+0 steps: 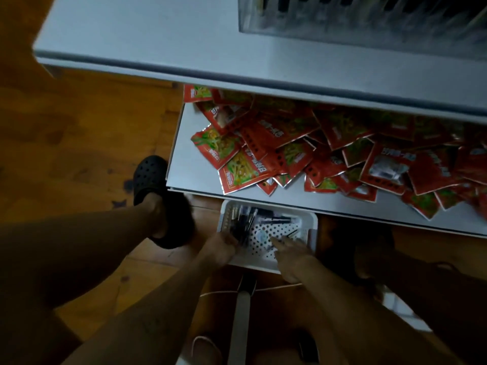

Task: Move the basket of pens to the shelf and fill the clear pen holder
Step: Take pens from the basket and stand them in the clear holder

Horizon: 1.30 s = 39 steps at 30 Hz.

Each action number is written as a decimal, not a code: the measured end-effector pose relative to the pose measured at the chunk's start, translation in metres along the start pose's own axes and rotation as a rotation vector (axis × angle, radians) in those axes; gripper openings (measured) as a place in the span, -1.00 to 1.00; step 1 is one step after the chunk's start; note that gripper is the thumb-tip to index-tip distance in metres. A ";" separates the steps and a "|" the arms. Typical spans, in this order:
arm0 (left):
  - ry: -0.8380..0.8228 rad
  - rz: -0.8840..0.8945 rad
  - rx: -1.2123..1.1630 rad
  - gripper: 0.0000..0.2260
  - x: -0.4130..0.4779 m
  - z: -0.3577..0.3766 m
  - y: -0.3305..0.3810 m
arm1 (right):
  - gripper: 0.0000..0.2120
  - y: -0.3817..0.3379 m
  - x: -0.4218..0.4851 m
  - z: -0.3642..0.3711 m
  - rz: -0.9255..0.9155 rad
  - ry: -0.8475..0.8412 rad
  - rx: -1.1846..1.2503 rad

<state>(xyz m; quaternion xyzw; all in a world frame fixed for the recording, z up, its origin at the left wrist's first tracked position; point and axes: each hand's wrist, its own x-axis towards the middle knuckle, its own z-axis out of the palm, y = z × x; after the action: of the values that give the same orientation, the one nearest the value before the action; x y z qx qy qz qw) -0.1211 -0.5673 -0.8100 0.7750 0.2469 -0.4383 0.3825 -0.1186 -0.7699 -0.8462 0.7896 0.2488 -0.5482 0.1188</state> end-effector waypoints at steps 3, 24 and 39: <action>0.002 -0.035 -0.161 -0.78 0.006 0.004 0.003 | -0.40 0.003 0.012 -0.003 0.002 -0.040 -0.064; 0.160 0.284 -0.343 -0.93 -0.075 -0.054 0.085 | -0.80 -0.012 -0.115 -0.102 -0.008 0.950 0.997; 0.315 0.779 0.045 -0.84 -0.226 -0.142 0.176 | -0.53 -0.024 -0.280 -0.181 -0.251 1.466 1.021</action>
<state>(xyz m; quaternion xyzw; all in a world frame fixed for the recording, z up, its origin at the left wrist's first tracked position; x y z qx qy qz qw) -0.0366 -0.5667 -0.5015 0.8762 -0.0189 -0.1421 0.4602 -0.0618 -0.7400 -0.5181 0.8647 0.0726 0.0400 -0.4954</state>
